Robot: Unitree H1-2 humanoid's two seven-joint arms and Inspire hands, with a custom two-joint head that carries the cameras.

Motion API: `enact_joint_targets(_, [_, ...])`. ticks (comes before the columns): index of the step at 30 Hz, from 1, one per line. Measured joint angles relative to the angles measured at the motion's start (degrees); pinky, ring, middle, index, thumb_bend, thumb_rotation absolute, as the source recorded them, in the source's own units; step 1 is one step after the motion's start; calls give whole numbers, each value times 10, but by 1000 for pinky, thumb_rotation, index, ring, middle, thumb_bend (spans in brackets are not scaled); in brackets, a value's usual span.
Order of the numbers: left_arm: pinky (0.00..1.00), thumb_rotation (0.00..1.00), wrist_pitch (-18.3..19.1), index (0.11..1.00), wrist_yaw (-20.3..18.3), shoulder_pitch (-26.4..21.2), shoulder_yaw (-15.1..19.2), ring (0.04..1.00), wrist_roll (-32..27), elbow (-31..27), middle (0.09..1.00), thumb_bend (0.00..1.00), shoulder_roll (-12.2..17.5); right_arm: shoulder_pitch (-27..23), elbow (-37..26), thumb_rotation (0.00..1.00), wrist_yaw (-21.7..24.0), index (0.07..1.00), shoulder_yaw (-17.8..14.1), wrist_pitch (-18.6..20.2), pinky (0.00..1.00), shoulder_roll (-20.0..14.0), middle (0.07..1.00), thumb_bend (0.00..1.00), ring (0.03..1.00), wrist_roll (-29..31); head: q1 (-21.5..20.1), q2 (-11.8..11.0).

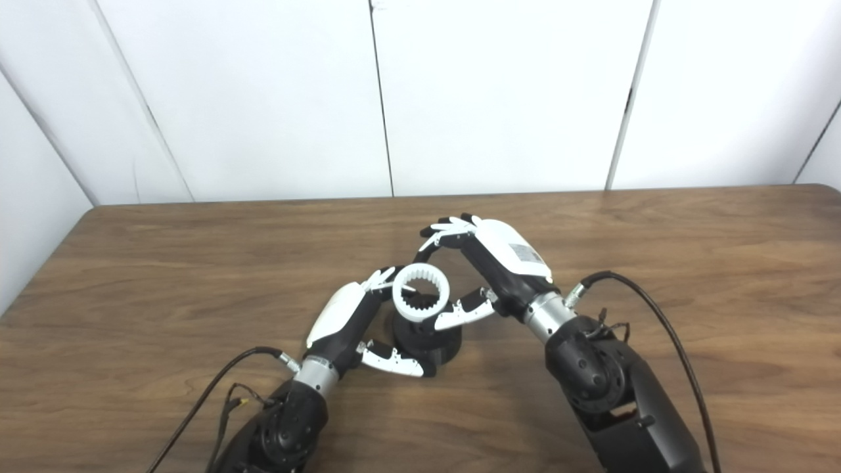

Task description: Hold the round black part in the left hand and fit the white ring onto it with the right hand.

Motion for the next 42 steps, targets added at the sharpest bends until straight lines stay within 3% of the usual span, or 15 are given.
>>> enact_joint_targets(5, [991, 220, 2, 623, -3, 0, -2, 1000, 0, -1, 965, 892, 0, 20, 6, 145, 0, 481, 6, 1, 1000, -5, 843, 521, 933, -2, 0, 0])
enact_joint_targets(30, [992, 207, 4, 619, -12, 0, -1, 1000, 0, -4, 965, 894, -1, 23, 14, 147, -6, 482, 7, -12, 1000, -14, 840, 520, 930, 6, -3, 6])
enact_joint_targets(36, [993, 205, 4, 619, -12, 0, 0, 1000, 0, -5, 964, 892, -1, 23, 16, 166, -6, 498, 8, 2, 970, -11, 888, 518, 941, 9, -3, 7])
enact_joint_targets(37, [993, 205, 4, 619, -12, 0, 0, 1000, 0, -5, 965, 894, -1, 22, 15, 345, -5, 673, 8, 5, 930, -11, 909, 753, 940, 9, -2, 8])
enact_joint_targets(42, [989, 192, 4, 614, -13, 0, -1, 1000, 0, -8, 962, 901, -2, 29, 19, 459, 26, 800, 20, 32, 864, -15, 929, 906, 928, -2, -3, 8])
